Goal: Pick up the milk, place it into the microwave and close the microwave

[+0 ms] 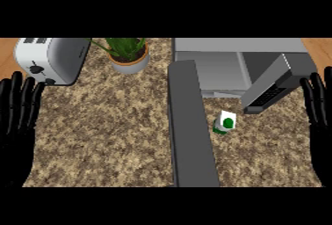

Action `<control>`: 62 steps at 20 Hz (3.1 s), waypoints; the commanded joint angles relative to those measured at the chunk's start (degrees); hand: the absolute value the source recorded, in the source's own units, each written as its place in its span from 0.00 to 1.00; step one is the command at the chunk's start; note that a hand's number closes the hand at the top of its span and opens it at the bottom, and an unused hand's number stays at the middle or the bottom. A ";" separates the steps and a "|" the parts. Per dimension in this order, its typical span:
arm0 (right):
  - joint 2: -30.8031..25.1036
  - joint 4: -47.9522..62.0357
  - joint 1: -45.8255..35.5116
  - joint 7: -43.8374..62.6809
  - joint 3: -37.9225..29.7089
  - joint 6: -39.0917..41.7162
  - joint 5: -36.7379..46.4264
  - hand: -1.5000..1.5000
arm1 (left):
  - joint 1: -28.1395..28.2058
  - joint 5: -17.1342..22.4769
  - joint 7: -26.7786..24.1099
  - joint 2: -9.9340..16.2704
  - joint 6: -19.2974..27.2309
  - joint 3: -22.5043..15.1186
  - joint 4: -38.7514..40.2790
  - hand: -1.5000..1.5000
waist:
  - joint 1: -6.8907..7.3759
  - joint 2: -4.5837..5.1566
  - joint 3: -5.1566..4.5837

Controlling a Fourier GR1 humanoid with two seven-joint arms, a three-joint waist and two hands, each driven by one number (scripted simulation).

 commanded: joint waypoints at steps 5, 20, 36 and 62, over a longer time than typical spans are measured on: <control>5.25 7.48 -12.60 5.90 13.55 -13.22 10.97 0.00 | 1.37 -3.00 2.11 -1.60 0.47 -3.70 -1.72 0.00 | 1.73 -0.11 1.67; 5.38 10.93 -9.02 2.37 26.58 -21.36 1.26 0.00 | 14.22 7.40 -0.37 -6.28 -3.05 -2.21 -5.29 0.00 | 1.03 -0.25 1.69; 5.36 22.76 -5.52 -5.62 18.74 -21.09 0.33 0.00 | 24.74 7.74 -6.23 -7.03 -9.09 -2.59 -7.27 0.00 | 1.03 -0.20 1.71; 0.80 49.27 -1.53 -31.67 3.97 -7.72 -5.84 0.00 | 27.18 13.55 -9.66 -6.53 -16.25 5.92 -5.31 0.00 | 0.97 -0.20 1.70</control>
